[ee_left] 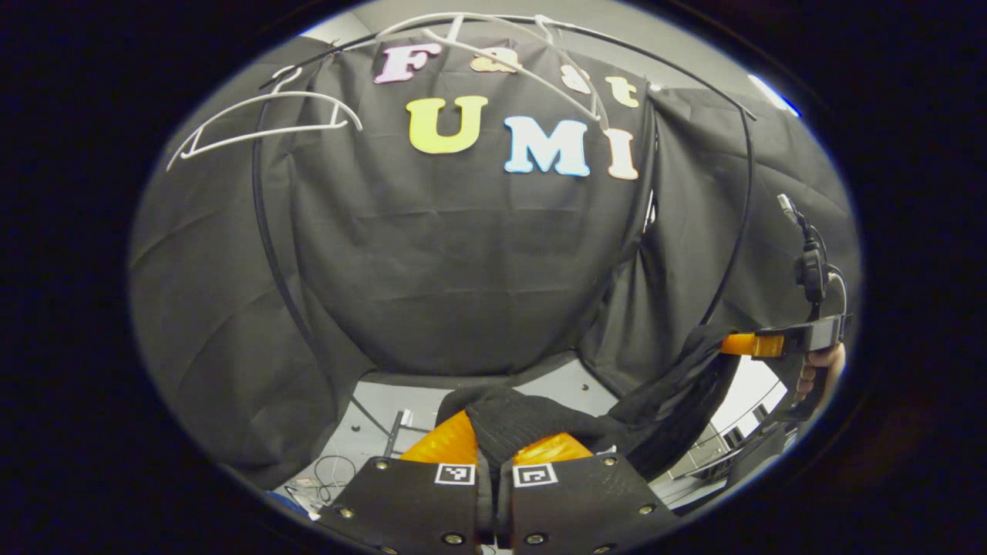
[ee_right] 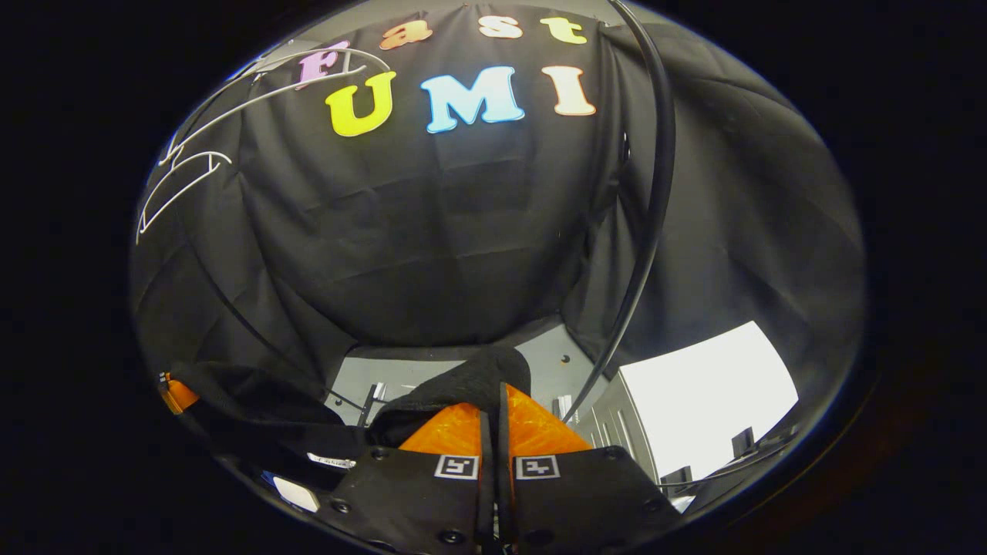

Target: Grasp the clothes on the hanger with both hands and then place them into the laundry hamper below.

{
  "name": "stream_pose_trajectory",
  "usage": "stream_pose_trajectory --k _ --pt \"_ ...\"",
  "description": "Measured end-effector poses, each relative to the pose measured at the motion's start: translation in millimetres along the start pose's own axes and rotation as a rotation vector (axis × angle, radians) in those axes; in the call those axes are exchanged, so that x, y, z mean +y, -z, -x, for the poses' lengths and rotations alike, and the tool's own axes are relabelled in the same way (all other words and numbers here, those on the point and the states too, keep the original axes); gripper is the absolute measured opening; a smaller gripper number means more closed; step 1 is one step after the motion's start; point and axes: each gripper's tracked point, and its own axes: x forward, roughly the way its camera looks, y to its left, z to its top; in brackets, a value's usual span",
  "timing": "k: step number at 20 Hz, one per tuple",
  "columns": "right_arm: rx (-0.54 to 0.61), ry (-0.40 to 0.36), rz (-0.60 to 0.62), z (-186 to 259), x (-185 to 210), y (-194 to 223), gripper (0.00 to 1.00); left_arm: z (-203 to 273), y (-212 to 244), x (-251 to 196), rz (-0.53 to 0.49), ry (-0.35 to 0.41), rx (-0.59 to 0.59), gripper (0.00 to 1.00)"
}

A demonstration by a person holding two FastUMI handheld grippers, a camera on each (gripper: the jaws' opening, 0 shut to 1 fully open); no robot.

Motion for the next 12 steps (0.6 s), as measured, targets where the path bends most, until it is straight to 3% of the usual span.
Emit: stream_pose_trajectory --k 12 --pt "0.143 0.008 -0.027 -59.5 7.1 77.9 0.04 -73.1 90.8 -25.9 -0.072 0.055 0.133 0.03"
